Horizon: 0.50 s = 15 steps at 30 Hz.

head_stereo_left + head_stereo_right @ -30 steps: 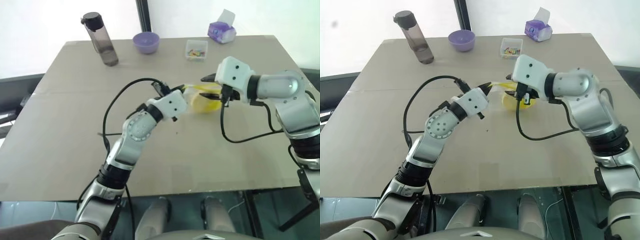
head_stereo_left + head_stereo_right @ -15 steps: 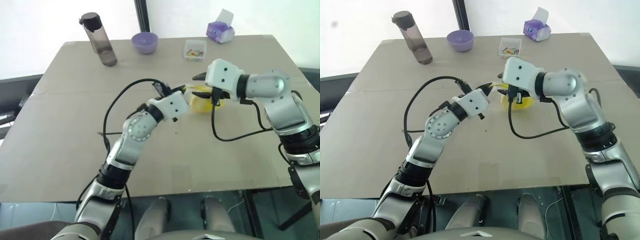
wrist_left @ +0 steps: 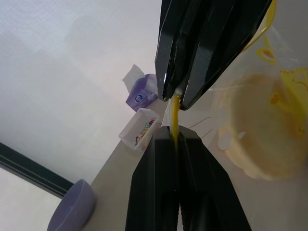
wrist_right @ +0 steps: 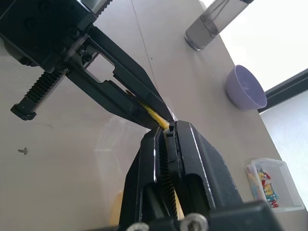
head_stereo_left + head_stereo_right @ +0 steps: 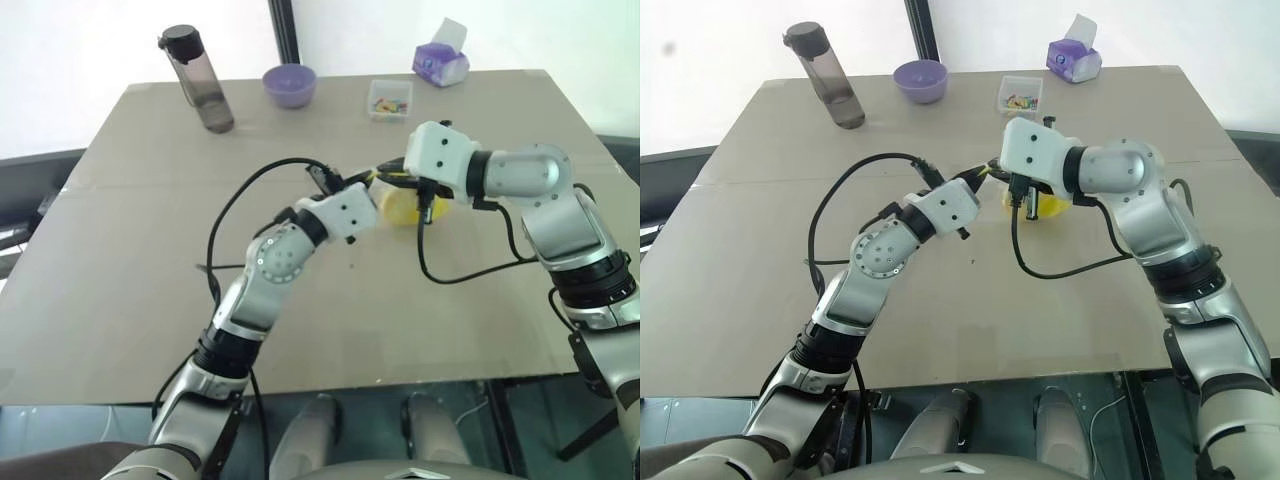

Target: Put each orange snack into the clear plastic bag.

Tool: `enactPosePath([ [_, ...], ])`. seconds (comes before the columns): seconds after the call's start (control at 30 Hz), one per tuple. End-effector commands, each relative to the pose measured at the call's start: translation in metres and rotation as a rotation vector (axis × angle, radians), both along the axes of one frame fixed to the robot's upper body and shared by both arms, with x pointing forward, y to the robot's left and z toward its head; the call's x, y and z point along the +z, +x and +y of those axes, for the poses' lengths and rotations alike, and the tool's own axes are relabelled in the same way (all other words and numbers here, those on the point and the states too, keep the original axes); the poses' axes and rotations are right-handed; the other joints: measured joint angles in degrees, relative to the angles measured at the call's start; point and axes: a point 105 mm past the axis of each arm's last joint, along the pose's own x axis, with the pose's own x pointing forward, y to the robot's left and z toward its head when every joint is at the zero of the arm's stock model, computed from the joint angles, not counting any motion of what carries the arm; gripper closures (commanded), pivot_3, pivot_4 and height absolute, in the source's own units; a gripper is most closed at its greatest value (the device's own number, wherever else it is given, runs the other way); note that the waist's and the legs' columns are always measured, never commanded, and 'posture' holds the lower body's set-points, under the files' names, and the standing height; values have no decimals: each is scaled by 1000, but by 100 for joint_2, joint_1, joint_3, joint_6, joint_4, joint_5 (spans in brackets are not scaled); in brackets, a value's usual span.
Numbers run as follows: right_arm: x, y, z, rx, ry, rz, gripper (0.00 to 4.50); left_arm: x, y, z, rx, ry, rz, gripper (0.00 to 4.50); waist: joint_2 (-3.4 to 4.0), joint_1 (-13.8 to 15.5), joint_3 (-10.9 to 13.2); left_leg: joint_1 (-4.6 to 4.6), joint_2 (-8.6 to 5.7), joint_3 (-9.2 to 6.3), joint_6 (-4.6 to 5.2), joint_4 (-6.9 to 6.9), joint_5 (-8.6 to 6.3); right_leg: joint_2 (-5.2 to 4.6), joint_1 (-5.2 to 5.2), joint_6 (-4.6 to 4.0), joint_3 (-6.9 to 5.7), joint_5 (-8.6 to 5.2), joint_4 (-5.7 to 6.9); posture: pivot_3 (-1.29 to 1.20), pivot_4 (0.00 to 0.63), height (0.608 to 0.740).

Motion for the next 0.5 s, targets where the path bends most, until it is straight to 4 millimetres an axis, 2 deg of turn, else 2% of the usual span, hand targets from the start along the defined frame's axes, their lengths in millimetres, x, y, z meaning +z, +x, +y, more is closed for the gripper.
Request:
enactPosePath([
  [0.03, 20, -2, -4, -12, 17, -71, 4437, 12, -7, -4, -26, -2, -54, 4500, 0, 0, 0, 0, 0, 0, 0, 0, 0, 0, 0, 0, 0, 0, 0, 0, 150, 740],
  [0.5, 13, 15, -66, -212, -45, -74, 4437, 10, -6, 0, -22, 6, -50, 4500, 0, 5, 0, 0, 0, 1, 0, 0, 0, 0, 0, 0, 1, 0, 0, 0, 150, 740],
])
